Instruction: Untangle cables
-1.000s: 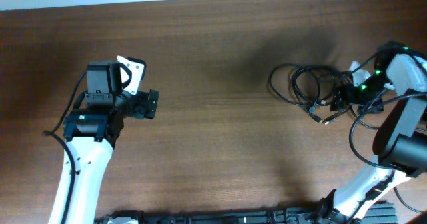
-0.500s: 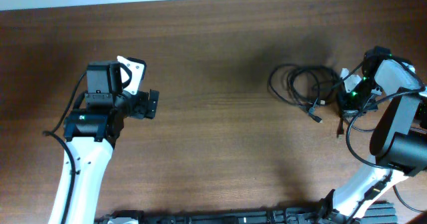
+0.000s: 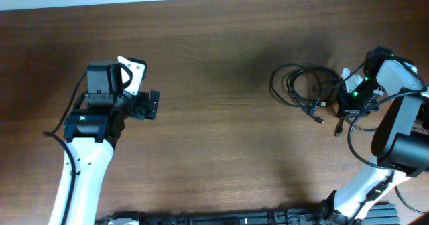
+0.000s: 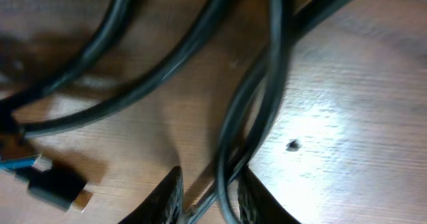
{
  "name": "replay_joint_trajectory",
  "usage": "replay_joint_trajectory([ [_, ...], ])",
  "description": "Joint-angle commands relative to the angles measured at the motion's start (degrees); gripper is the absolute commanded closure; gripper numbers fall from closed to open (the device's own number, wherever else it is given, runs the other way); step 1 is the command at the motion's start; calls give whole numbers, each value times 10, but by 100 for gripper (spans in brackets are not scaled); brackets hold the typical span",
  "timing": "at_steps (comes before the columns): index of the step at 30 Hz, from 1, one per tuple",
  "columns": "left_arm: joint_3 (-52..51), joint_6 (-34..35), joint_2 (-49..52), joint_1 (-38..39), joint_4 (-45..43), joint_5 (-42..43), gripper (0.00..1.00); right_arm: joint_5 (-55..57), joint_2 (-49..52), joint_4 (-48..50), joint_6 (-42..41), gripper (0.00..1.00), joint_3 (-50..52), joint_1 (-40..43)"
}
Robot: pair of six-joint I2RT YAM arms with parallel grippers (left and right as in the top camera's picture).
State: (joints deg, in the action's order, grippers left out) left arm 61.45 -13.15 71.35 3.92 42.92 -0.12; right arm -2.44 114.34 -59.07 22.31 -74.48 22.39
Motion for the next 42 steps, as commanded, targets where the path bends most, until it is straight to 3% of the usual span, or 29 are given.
replay_joint_trajectory([
  [1, 2, -7, -6, -3, -2, 8, 1, 17, -5, -43, 7, 73, -35, -2],
  [6, 2, -7, -6, -3, -1, 8, 1, -9, -5, -110, 60, 71, -89, 3],
  [17, 2, -7, -6, -3, -1, 8, 1, -12, -5, -103, 144, 62, -59, 69],
  [32, 2, -7, -6, -3, -1, 8, 1, 4, -5, 4, 165, 59, 41, 37],
  [42, 2, -7, -6, -3, -1, 8, 1, 7, -5, 41, 162, 96, 64, 27],
])
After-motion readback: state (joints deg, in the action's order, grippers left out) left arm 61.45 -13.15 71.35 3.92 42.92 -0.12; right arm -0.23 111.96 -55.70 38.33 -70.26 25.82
